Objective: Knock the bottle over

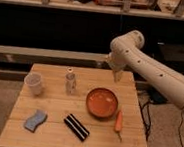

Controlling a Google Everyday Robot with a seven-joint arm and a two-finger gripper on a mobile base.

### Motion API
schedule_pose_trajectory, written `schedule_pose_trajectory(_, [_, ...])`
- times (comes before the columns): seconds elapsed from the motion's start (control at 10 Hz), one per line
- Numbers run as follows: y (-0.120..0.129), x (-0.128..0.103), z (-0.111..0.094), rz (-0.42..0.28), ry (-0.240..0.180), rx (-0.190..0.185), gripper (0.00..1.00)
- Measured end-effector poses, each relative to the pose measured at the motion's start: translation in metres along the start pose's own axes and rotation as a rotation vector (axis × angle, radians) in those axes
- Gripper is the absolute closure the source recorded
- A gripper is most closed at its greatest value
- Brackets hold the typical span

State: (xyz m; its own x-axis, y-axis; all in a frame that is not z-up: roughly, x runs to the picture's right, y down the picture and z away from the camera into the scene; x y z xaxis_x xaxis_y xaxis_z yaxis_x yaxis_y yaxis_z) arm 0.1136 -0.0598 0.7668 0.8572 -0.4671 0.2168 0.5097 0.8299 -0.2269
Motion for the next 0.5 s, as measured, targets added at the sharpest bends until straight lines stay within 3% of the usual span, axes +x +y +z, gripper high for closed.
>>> schedule_pose_trajectory(0.5, [-0.0079, -0.0046, -0.0001, -0.031, -0.005, 0.018, 0.2])
